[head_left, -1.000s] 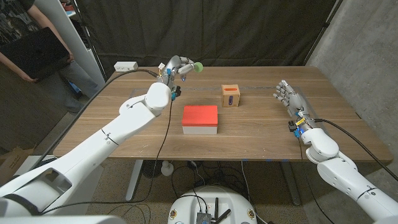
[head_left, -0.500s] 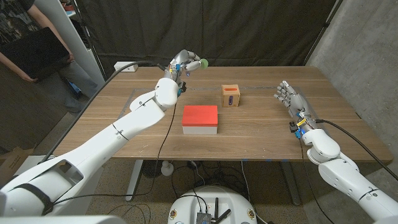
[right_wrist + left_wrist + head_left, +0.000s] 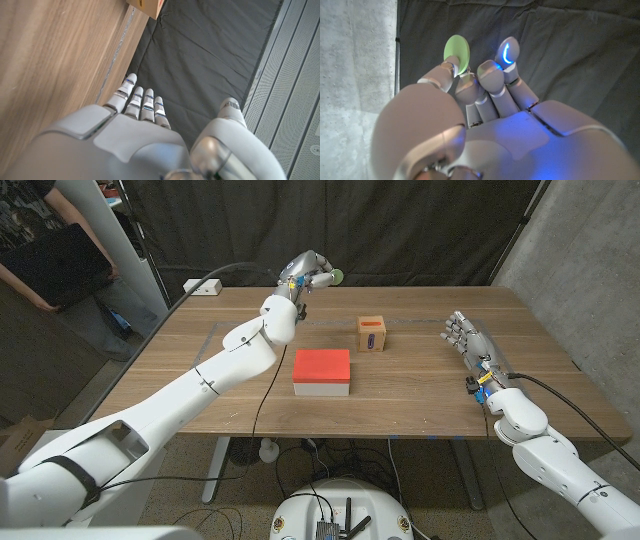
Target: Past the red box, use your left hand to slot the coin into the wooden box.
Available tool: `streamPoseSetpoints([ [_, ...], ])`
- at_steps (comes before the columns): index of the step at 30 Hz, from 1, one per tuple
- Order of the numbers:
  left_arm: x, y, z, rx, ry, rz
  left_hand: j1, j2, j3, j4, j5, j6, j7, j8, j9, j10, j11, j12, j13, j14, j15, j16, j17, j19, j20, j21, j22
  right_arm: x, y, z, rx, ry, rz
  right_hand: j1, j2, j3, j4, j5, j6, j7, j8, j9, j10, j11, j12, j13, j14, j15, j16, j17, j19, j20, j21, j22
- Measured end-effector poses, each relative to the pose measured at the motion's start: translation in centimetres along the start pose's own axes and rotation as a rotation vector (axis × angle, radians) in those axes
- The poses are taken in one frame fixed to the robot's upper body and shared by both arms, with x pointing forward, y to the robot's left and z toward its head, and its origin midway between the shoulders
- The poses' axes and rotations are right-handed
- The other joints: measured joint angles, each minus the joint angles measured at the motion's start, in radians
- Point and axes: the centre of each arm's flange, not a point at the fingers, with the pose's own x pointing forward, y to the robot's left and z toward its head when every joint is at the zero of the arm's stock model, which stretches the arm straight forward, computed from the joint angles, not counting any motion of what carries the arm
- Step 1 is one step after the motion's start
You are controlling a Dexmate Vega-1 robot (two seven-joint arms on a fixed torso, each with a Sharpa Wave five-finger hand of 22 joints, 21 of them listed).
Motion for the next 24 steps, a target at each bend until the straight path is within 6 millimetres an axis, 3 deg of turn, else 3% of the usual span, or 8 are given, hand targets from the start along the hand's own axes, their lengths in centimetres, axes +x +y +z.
streamPoseSetpoints([
  [6, 1.0, 0.2, 0.9, 0.163, -0.029, -0.015, 0.0, 0.0, 0.0, 0.0, -0.002, 0.0, 0.0, -0.007, 0.002, 0.0, 0.0, 0.0, 0.002, 0.0, 0.0, 0.0, -0.005, 0.0, 0.0, -0.004, -0.002, -0.1, -0.2, -0.3, 0.001, 0.008, -0.004, 0.0, 0.0, 0.0, 0.0, 0.0, 0.0, 0.0, 0.0, 0.0, 0.0, 0.0, 0.0, 0.0, 0.0, 0.0, 0.0, 0.0, 0.0, 0.0, 0.0, 0.0],
  [24, 3.4, -0.5, 3.7, 0.329, -0.091, -0.097, 0.009, 0.004, -0.008, -0.003, -0.003, 0.002, 0.002, -0.022, 0.002, -0.001, 0.006, -0.005, 0.004, 0.0, 0.0, -0.001, -0.017, -0.004, 0.0, -0.004, -0.003, -0.3, -0.3, -0.6, 0.004, 0.016, -0.017, 0.0, 0.0, 0.0, 0.0, 0.0, 0.0, 0.0, 0.0, 0.0, 0.0, 0.0, 0.0, 0.0, 0.0, 0.0, 0.0, 0.0, 0.0, 0.0, 0.0, 0.0],
])
